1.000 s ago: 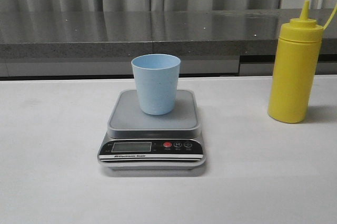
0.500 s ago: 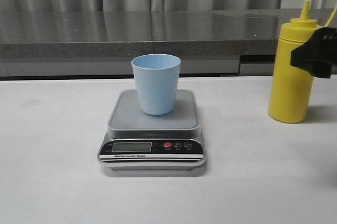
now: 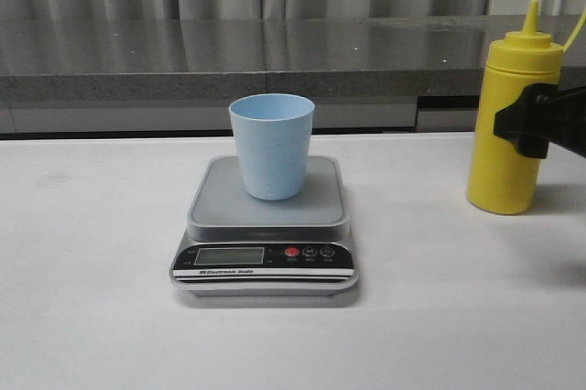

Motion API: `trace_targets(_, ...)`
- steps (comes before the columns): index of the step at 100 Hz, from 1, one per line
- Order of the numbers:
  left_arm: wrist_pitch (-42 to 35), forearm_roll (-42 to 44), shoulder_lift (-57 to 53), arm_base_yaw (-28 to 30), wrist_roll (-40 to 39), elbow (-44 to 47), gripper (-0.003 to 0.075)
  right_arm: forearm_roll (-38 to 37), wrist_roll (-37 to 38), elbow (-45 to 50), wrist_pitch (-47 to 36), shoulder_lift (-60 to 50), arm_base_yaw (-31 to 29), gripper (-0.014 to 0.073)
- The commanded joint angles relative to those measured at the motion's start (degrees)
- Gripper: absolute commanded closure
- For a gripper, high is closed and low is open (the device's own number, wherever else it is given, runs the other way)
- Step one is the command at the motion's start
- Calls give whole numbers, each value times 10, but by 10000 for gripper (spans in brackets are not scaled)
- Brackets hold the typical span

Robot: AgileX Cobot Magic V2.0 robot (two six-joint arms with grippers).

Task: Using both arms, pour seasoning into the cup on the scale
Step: 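Reach the right gripper to the yellow squeeze bottle and grasp it, then lift the yellow bottle and tilt its nozzle toward the cup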

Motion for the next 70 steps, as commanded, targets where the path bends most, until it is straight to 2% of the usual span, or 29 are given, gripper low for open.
trace_targets(1,-42,-4,7,1,-6,-14,741,-19,-1,-33,-47,0,-3,-68)
trace_targets(19,-42,-4,7,1,-6,-14,741,-26,-1,-74,-26,38,-3,-68)
trace_targets(70,-42,-4,7,1,-6,-14,741,-26,-1,-152,-34,123,-3,-52)
